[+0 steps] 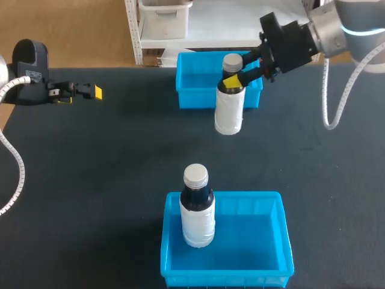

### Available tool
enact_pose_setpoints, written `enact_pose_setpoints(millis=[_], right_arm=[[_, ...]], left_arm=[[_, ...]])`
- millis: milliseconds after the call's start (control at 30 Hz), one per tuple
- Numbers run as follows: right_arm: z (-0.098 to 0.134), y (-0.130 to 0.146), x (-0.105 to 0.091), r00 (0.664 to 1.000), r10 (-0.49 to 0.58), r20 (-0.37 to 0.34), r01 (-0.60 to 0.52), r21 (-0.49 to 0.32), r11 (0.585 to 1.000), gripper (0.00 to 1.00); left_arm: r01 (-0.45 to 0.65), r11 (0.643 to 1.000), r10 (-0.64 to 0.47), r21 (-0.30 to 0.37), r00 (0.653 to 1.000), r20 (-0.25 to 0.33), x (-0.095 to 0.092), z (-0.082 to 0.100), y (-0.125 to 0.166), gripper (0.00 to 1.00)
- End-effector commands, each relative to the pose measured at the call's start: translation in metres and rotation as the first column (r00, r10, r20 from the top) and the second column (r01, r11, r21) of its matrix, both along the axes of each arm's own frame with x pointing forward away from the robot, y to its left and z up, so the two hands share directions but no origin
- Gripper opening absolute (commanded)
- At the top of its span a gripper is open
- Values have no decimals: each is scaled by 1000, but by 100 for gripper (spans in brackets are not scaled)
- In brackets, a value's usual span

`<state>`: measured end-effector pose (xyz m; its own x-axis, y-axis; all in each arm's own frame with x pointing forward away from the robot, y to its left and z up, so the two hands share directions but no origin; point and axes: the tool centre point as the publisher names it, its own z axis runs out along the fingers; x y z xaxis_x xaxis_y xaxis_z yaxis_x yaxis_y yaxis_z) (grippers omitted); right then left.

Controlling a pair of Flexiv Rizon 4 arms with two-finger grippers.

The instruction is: Pick up the bottle, and place it in the far bin if it is heavy, or in the near bin if it is light.

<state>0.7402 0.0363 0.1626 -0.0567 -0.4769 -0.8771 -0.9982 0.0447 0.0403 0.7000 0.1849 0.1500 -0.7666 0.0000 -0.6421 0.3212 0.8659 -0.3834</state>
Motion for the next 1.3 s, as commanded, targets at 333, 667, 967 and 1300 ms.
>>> enact_pose_setpoints(millis=[333,667,967,1300], right_arm=[[34,-50,-29,997,-66,38,67,-10,998,0],[45,-80,-51,994,-95,44,97,-36,995,0],[57,-99,-80,992,-118,49,119,-29,992,0],[71,-104,-127,991,-126,51,127,-21,992,0]], left_arm=[[0,1000,0,0,1000,0,0,0,0,100],[0,1000,0,0,1000,0,0,0,0,100],[0,1000,0,0,1000,0,0,0,0,100],[0,1000,0,0,1000,0,0,0,0,100]])
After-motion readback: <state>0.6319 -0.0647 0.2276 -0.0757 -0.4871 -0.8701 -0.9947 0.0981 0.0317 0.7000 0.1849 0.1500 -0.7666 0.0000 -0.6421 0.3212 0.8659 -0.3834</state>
